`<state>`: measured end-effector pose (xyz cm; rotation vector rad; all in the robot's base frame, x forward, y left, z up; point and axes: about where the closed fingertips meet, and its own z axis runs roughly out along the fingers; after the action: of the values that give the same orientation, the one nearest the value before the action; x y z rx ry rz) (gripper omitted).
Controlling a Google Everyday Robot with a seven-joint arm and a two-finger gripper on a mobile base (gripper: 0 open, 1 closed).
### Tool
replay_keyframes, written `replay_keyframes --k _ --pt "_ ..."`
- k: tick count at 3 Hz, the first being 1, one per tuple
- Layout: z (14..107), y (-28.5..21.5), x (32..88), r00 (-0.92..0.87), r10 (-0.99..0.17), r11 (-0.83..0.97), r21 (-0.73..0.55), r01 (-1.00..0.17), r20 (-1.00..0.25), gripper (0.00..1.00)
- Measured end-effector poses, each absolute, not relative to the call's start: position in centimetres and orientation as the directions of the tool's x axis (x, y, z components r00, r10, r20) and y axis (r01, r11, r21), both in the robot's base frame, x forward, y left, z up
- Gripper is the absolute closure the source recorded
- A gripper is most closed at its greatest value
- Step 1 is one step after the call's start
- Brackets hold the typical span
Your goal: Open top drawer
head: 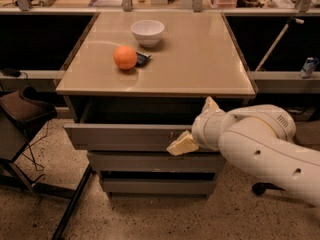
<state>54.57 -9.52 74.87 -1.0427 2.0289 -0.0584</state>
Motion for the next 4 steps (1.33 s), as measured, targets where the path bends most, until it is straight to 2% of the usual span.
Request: replay_keyframes --k 1,3,4 --pt "74.5 -9.4 57.5 -0.305 -0.749 0.605 -0.418 -0.678 -0.589 0.0" --pt "74.5 -9.6 56.8 -0.305 -0.749 0.605 -0.418 -0.678 -0.588 0.0" --pt "73.2 -8.7 56.0 -0.325 -0.73 0.613 -0.367 -0.699 -0.601 0.0"
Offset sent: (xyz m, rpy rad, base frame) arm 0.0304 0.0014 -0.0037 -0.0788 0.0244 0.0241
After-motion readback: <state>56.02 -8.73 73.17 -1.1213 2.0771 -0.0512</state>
